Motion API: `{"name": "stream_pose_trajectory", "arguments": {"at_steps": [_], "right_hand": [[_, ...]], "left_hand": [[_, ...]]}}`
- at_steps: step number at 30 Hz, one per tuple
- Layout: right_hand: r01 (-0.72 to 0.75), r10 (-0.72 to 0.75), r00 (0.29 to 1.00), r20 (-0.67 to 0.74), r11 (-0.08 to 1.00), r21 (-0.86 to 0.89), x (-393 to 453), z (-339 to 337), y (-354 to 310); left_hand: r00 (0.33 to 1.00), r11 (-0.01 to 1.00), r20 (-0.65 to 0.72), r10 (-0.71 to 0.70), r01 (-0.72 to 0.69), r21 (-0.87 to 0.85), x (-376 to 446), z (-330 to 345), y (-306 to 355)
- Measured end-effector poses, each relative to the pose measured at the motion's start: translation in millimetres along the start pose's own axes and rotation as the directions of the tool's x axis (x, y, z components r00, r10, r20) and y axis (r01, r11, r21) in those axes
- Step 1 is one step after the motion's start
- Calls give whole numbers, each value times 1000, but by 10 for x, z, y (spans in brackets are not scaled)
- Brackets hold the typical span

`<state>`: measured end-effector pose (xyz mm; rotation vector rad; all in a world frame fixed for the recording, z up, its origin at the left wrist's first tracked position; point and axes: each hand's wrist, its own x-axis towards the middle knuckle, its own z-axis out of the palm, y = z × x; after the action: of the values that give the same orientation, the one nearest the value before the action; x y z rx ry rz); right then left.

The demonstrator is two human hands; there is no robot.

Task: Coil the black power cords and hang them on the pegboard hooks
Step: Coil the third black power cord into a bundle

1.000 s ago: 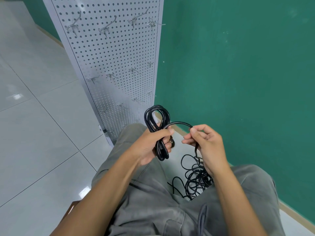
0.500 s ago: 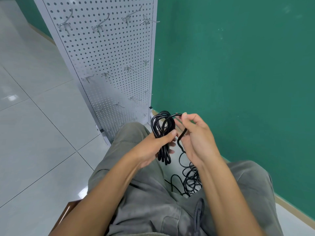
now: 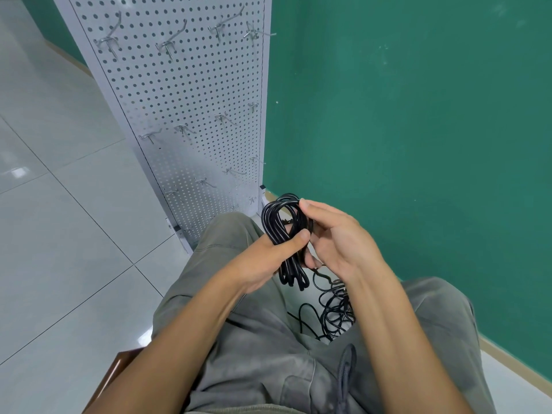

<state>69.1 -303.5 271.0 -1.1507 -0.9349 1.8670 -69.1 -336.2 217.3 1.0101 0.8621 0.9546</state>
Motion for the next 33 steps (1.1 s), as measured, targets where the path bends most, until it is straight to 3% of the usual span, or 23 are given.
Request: {"name": "stream_pose_trajectory", "arguments": {"at_steps": [4, 8, 10, 14, 17, 19, 25, 30, 33], "right_hand": [[-14, 17, 994, 112, 999, -31, 97, -124, 7], [9, -18, 995, 97, 996, 91, 204, -145, 73], [30, -38, 993, 108, 997, 72, 228, -119, 129], [89, -71, 990, 125, 985, -145, 224, -124, 324], [58, -18, 996, 92, 889, -454, 204, -201, 467], [30, 22, 997, 76, 777, -629, 208, -292, 559], [41, -24, 999, 33, 611, -791, 330, -627, 858], [51, -101, 995, -6, 550, -833, 429, -706, 991], [88, -198, 979, -38, 588, -804, 413, -739, 974]], "left_hand": [[1000, 998, 11, -16, 16, 56, 1, 7, -19], [999, 1000, -44, -14, 15, 9, 22, 0, -27], [997, 1000, -77, 7, -8, -18, 24, 13, 0], [990, 990, -126, 57, -73, -124, 42, -37, 72], [972, 969, -234, 34, -90, -232, 43, -117, 136], [946, 947, -323, 16, -118, -300, 48, -150, 174], [843, 818, -537, -34, -286, -500, 116, -261, 236], [752, 750, -653, -91, -380, -542, 246, -361, 239], [678, 759, -722, -139, -395, -517, 359, -387, 253]]}}
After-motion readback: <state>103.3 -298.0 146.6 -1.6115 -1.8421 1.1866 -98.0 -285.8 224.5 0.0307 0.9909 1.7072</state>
